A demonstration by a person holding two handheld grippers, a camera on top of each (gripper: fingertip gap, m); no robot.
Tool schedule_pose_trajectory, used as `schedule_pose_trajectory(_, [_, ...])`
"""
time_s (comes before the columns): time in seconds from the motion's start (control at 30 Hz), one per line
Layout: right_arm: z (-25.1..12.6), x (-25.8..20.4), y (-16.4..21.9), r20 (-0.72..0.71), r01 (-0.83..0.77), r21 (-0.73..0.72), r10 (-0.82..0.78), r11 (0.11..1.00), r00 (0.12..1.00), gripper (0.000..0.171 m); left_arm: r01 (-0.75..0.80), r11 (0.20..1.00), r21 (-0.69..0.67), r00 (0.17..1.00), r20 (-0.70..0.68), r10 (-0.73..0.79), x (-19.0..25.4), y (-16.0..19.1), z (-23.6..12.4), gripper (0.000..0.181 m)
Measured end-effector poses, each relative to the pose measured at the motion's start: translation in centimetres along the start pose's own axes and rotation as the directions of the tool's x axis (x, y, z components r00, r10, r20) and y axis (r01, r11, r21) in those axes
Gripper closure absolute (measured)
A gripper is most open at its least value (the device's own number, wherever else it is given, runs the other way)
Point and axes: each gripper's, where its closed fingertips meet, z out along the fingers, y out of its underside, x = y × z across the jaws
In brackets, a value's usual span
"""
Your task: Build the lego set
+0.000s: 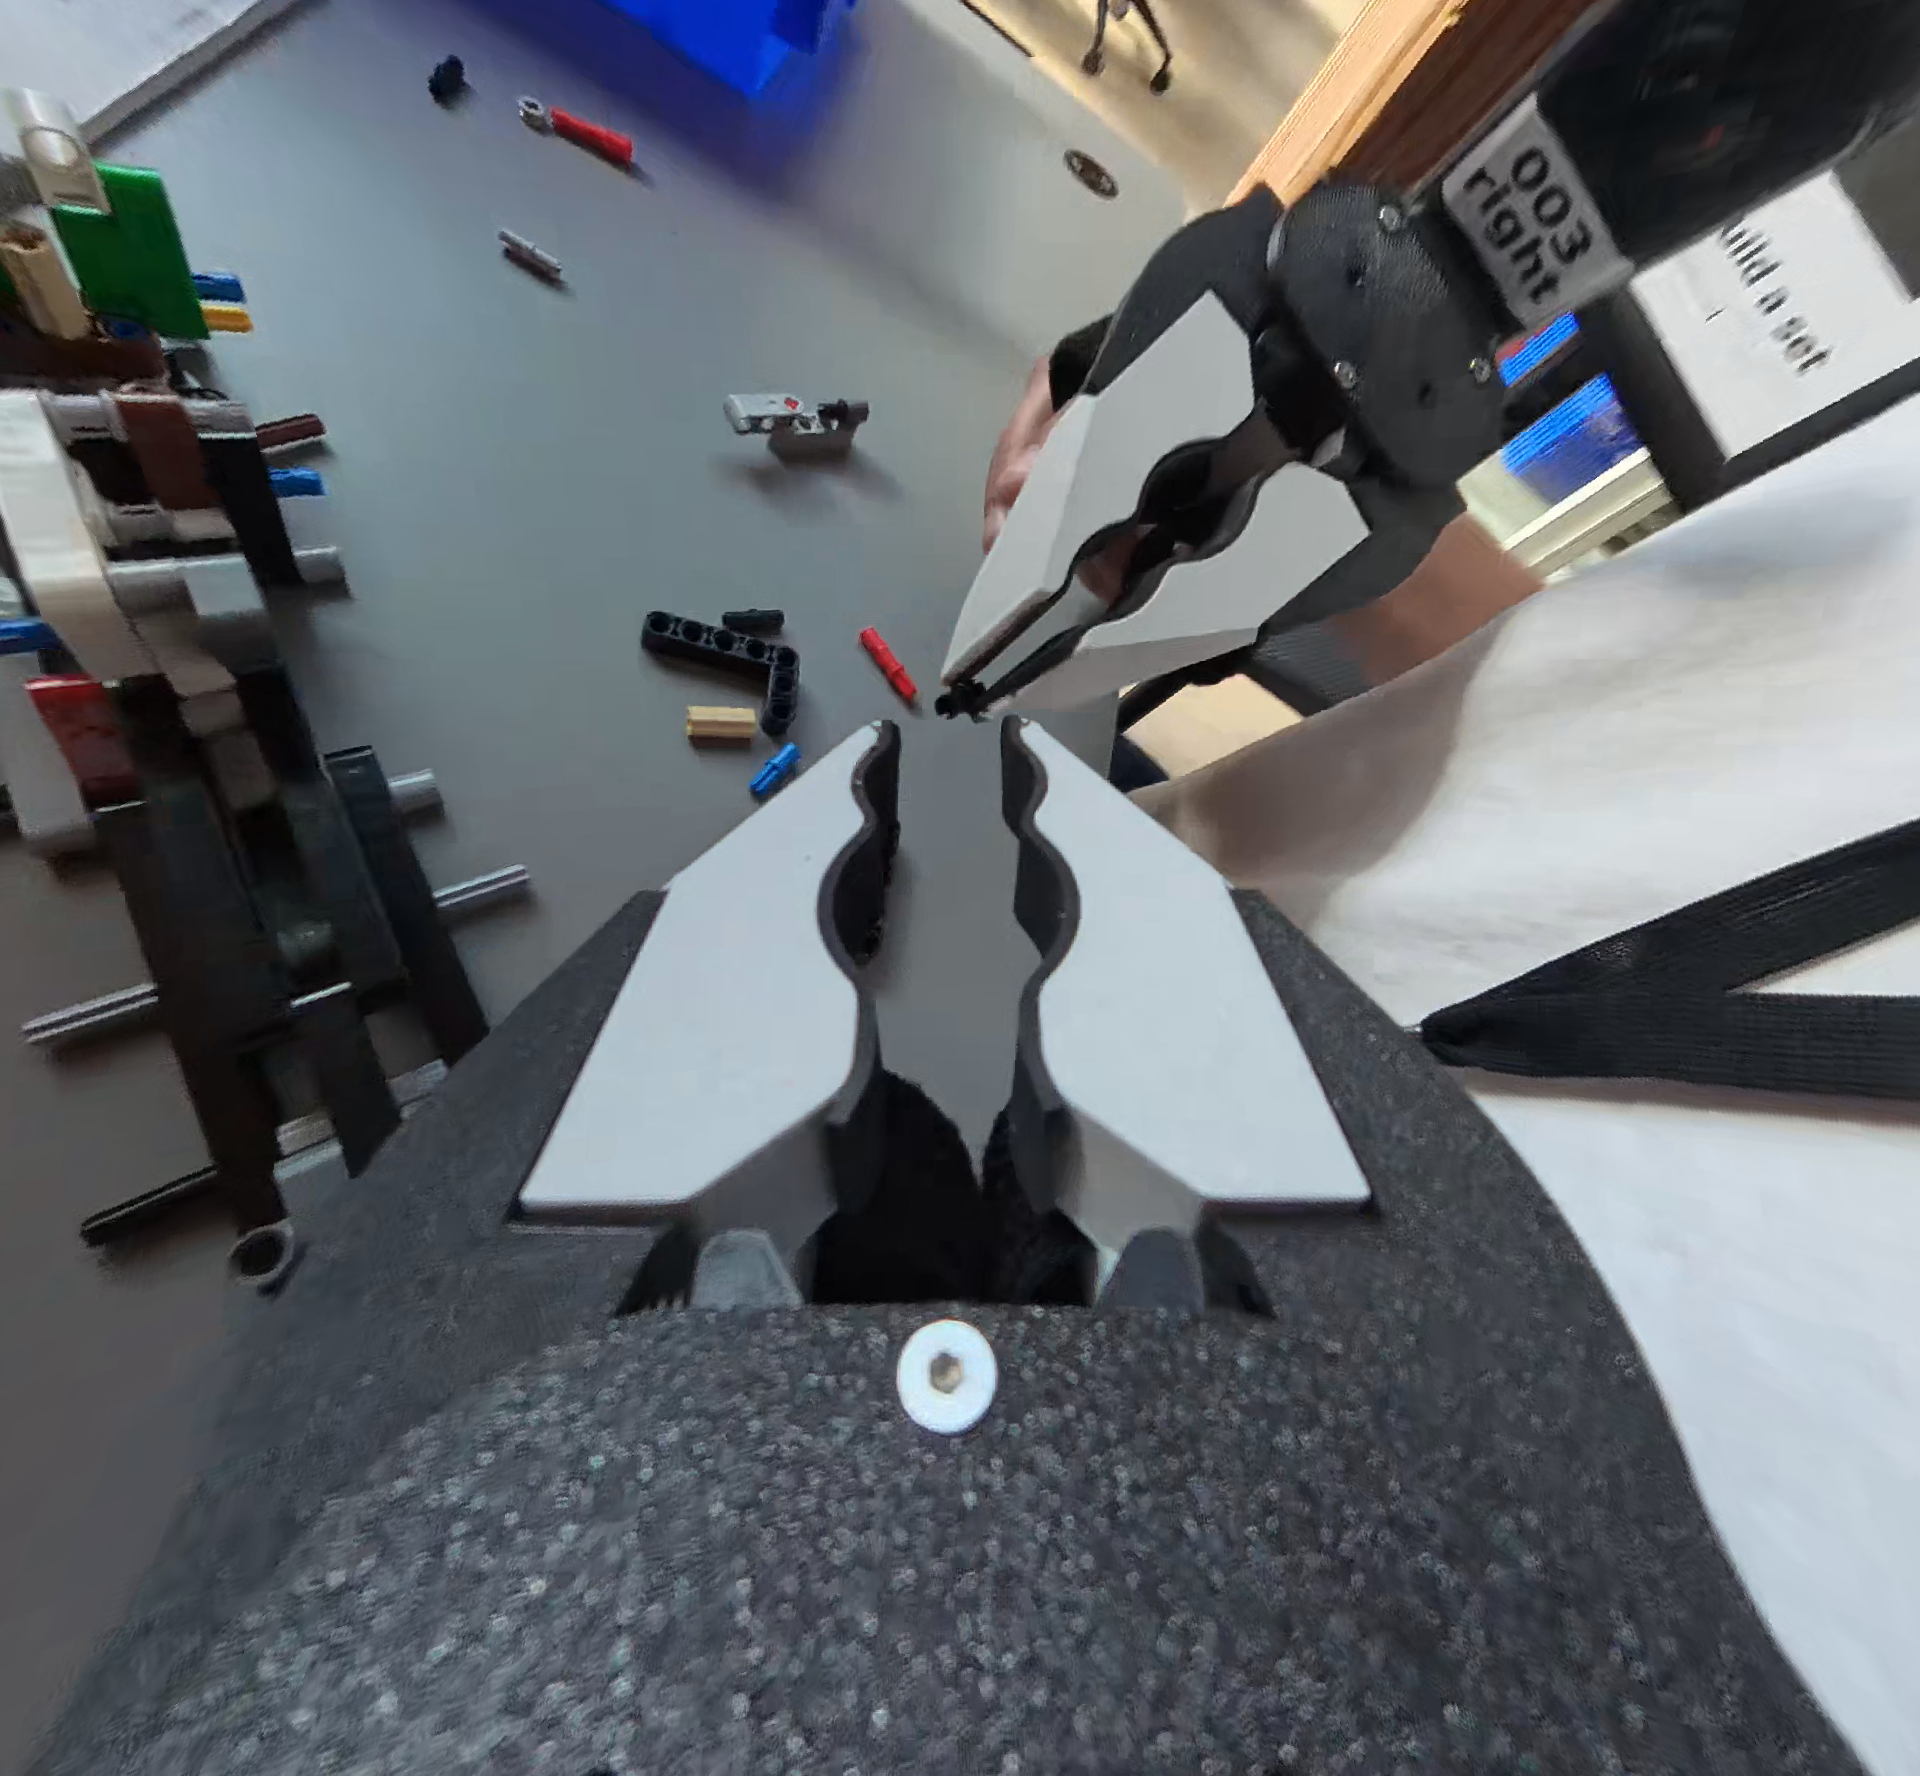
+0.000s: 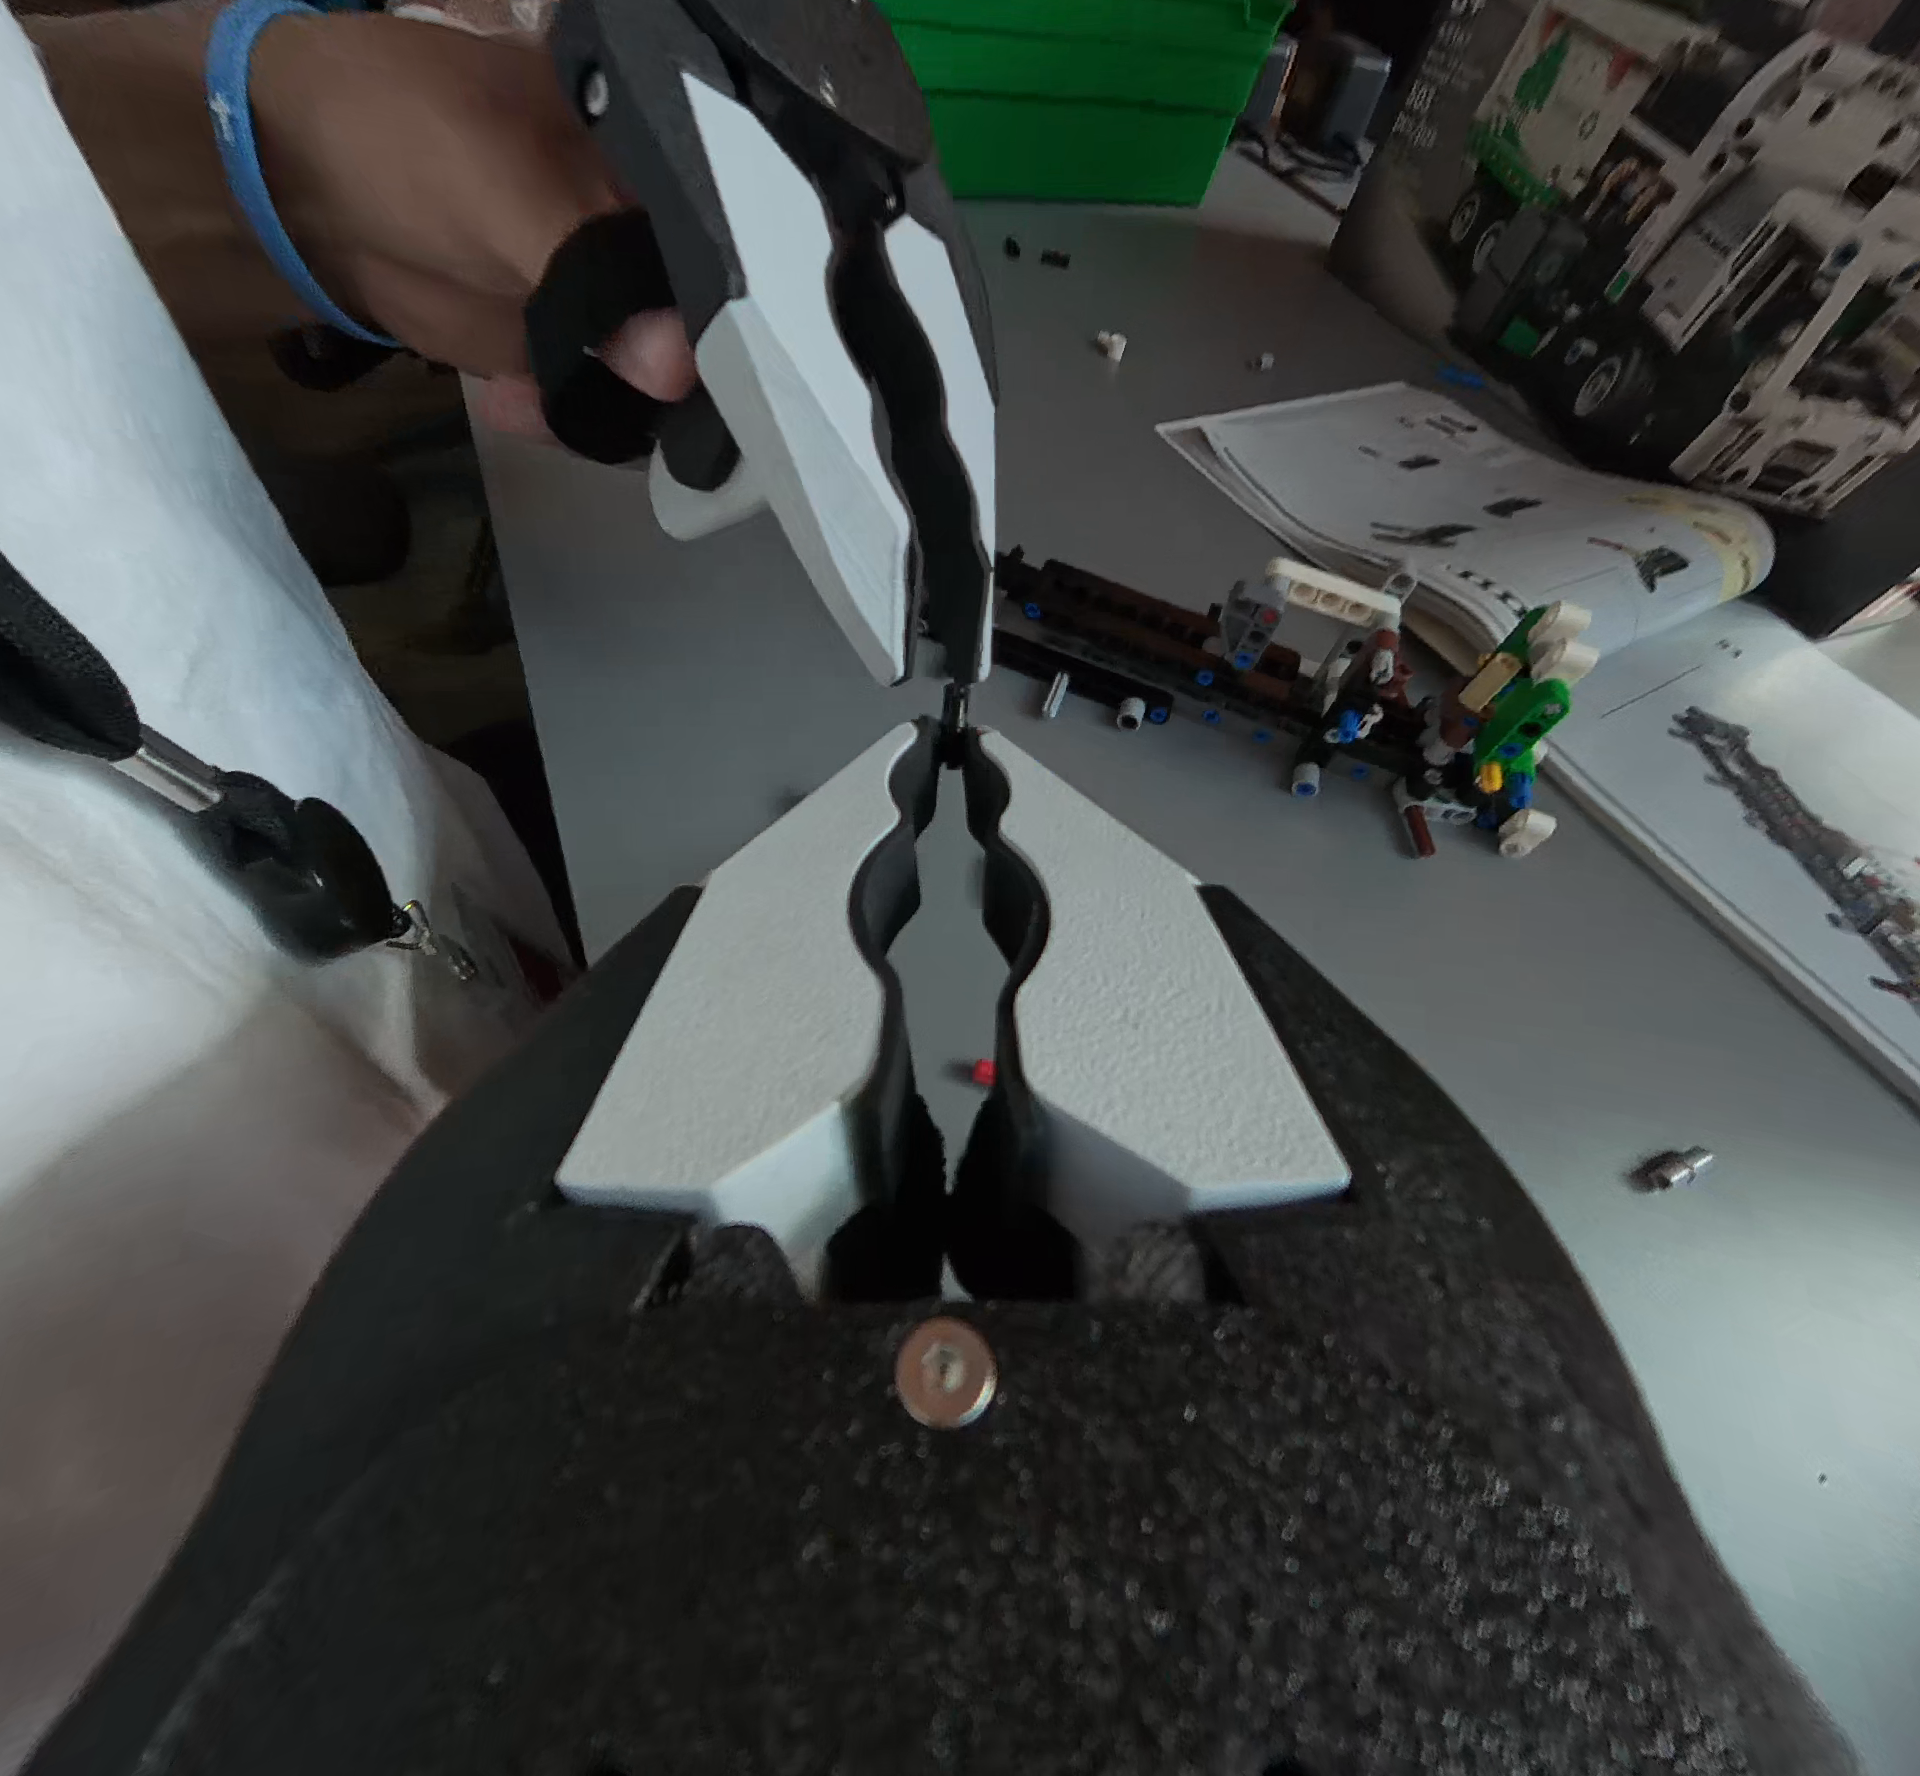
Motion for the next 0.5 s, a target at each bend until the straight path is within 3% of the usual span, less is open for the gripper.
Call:
schedule_pose_trajectory(0.2, [0.1,0.1,-1.1,-0.059,0.155,0.072,-0.151,0.985,0.987,0.168,0.162,0.976,0.146,0.975,-0.175,-0.135,0.8,-1.5,-0.6,0.168])
schedule_pose_trajectory(0.3, [0.1,0.1,-1.6,-0.07,0.169,0.101,-0.162,0.98,0.984,0.168,0.126,0.982,0.141,0.985,-0.133,-0.108,0.6,-1.2,-0.5,0.178])
schedule_pose_trajectory(0.5, [0.5,0.1,-1.3,-0.05,0.131,0.082,-0.127,0.988,0.991,0.168,0.058,0.992,0.109,0.997,-0.062,-0.052,0.3,-0.9,-0.3,0.179])
